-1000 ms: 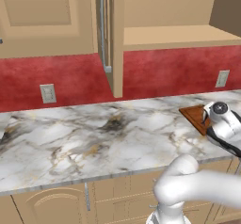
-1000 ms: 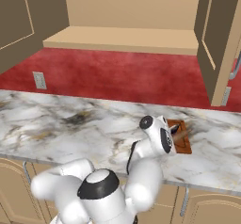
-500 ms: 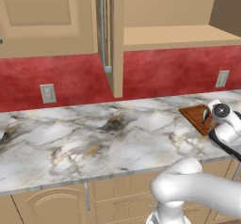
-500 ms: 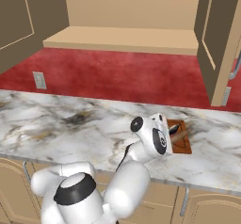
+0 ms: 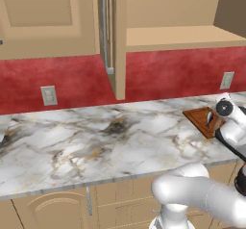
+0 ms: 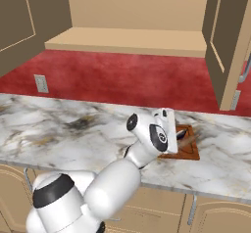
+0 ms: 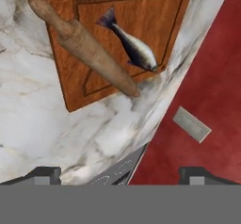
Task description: Open the cabinet, retrieve the rolling pin, and place it next to the meat on the cutting board to prepare for tenderizing.
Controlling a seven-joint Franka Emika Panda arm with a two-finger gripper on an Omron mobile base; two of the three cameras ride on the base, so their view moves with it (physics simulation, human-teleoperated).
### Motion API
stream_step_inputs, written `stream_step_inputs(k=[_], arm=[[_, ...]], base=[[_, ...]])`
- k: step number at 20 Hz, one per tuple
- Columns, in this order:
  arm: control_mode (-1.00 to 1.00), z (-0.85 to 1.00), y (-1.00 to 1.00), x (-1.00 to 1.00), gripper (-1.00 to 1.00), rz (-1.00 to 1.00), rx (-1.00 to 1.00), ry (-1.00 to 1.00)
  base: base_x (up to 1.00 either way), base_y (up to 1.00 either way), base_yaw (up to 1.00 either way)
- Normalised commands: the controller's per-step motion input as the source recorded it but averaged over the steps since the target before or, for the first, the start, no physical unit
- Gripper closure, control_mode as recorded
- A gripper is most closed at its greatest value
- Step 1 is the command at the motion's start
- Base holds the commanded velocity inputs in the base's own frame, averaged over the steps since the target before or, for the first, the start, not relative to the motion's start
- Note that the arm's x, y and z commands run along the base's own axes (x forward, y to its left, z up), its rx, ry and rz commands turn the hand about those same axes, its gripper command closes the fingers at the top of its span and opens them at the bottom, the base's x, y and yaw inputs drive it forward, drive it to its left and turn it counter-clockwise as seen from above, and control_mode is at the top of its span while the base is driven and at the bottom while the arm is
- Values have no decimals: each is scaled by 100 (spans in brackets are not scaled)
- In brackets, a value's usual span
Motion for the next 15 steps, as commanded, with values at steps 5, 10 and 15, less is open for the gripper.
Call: stream_step_inputs(k=[5, 10, 15], arm=[[-100, 48, 15, -36, -100, -11, -6, -13], [-100, 43, 19, -48, -100, -11, -5, -15], [-100, 40, 27, -57, -100, -11, -5, -15]], base=[[0, 0, 0], [0, 0, 0], [0, 0, 0]])
